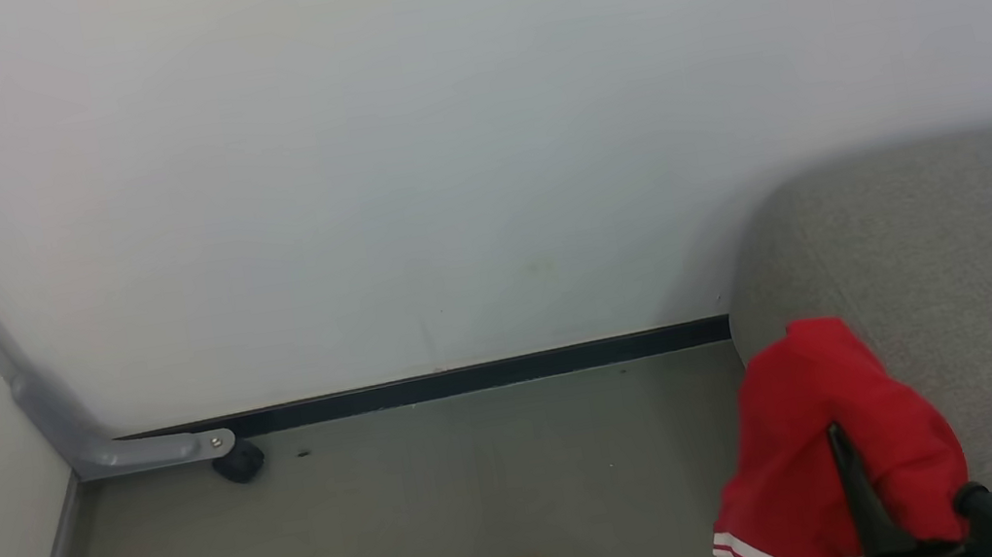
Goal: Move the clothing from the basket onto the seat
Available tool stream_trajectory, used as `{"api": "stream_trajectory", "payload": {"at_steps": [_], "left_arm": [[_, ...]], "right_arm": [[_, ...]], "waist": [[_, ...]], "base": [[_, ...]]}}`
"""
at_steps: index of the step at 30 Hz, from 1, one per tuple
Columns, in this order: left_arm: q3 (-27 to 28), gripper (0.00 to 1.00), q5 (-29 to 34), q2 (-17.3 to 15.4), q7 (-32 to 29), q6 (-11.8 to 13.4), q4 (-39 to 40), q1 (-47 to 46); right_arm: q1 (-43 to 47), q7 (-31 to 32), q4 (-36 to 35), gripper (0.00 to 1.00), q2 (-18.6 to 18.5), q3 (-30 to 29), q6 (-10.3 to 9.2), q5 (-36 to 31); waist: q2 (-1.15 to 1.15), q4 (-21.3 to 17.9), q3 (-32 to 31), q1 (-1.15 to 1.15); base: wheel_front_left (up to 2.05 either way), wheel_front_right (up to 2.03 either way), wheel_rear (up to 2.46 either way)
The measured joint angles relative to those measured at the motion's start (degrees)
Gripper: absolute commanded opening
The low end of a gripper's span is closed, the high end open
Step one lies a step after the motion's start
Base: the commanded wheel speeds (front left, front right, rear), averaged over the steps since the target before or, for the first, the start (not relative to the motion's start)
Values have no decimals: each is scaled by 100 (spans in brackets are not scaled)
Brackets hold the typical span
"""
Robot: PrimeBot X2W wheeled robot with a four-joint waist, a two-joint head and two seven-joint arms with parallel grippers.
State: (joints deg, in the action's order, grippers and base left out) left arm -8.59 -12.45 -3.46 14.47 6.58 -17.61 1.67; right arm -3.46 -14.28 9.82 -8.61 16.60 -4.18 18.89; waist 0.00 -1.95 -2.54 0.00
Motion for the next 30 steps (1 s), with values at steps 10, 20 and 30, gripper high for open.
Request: {"api": "stream_trajectory", "payload": {"at_steps": [10, 20, 30], "left_arm": [[-44, 100, 1, 9, 0, -53, 197, -1], [-385, 100, 123, 18, 0, -375, 481, -95], [-922, 100, 229, 18, 1, -1062, 920, -159]], "right_arm": [[-120, 0, -122, 0, -22, -213, 23, -135], [-194, 0, -377, 0, -143, -536, 15, -336], [-336, -1, -613, 0, -269, -846, 14, -452]], "waist": [[0, -443, 116, 0], [0, -1136, 333, 0], [0, -1837, 585, 0]], "base": [[0, 0, 0], [0, 0, 0], [0, 0, 0]]}}
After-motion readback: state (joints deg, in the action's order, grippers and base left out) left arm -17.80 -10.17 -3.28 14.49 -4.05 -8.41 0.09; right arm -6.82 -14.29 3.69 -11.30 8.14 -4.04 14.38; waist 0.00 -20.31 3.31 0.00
